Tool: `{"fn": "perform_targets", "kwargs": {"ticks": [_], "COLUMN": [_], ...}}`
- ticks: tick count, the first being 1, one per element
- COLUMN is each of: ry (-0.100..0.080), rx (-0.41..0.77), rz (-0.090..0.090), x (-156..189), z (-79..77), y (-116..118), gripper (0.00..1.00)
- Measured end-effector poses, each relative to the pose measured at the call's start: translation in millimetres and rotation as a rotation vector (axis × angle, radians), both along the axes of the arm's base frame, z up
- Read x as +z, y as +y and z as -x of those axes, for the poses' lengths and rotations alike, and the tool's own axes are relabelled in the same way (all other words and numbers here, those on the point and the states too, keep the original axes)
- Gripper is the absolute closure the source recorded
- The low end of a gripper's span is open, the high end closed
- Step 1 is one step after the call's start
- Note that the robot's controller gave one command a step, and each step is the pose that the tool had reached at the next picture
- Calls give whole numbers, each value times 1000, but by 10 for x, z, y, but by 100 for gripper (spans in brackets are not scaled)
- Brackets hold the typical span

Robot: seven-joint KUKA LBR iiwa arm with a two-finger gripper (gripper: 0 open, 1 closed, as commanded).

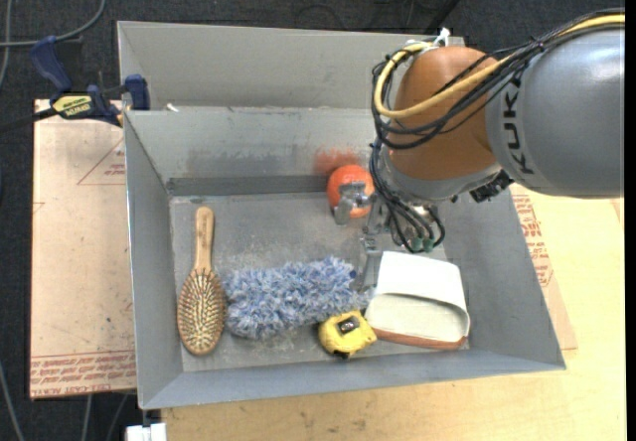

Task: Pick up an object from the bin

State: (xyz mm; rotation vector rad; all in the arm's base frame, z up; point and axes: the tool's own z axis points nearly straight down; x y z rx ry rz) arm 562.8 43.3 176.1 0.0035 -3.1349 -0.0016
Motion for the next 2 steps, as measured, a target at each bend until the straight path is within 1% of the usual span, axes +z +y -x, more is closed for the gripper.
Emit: {"fn": "perform_targets", "kwargs": {"ticks": [1,2], "ry": [-8,-11], "rx": [-1,79], "rz": [0,-1], "x": [45,-251], "z": [-17,83], "y": [-1,52], "gripper": [0,0]}}
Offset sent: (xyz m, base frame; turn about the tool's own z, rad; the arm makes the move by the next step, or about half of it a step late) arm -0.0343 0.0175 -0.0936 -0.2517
